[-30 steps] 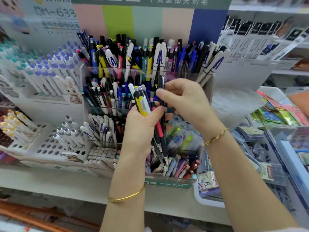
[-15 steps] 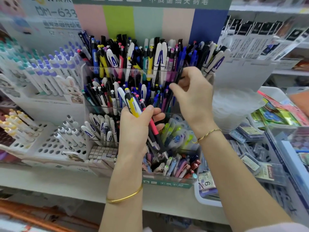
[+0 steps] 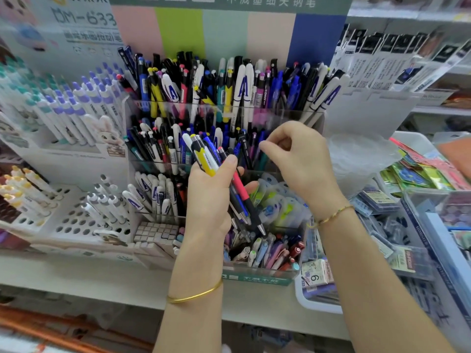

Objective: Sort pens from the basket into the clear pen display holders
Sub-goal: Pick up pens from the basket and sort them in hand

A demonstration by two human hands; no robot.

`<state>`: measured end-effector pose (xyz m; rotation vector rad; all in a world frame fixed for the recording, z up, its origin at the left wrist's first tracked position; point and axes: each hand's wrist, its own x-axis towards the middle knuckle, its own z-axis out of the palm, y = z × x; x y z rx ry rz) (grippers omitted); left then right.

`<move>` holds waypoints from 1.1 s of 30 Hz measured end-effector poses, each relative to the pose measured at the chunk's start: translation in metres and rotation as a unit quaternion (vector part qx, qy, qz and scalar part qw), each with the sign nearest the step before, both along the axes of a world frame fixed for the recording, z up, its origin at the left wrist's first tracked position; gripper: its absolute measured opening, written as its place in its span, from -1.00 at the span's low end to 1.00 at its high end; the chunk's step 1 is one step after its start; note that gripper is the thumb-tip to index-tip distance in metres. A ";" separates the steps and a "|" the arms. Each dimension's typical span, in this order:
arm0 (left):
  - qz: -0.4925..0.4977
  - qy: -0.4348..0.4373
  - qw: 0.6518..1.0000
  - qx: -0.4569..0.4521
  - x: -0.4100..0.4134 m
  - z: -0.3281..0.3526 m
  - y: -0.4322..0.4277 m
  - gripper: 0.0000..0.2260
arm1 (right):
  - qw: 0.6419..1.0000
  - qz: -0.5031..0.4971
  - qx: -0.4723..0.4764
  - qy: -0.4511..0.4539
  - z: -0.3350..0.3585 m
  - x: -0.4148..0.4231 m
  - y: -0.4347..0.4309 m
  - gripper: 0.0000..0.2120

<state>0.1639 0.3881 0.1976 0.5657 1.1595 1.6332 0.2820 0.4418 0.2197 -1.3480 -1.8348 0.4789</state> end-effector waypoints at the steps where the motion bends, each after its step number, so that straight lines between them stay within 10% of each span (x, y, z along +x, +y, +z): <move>1: 0.006 0.008 1.000 0.000 0.001 -0.001 0.001 -0.90 | 0.998 0.051 -0.029 0.014 0.004 0.002 -0.005 -0.88; 9: 0.014 0.039 0.999 -0.011 0.007 -0.003 0.005 -0.81 | 0.971 0.174 -0.167 0.007 0.005 0.003 -0.015 -0.91; 17: 0.000 -0.021 1.000 -0.024 0.007 -0.003 0.000 -0.95 | 0.986 -0.020 0.036 0.161 0.011 -0.002 0.008 -0.95; 27: -0.030 0.022 0.999 -0.010 0.006 -0.001 -0.002 -0.91 | 0.968 -0.076 -0.030 -0.238 -0.019 -0.013 0.018 -0.72; 33: -0.044 0.041 0.998 0.004 0.008 0.000 -0.001 -0.96 | 0.996 -0.055 0.012 -0.072 -0.003 -0.002 0.010 -0.77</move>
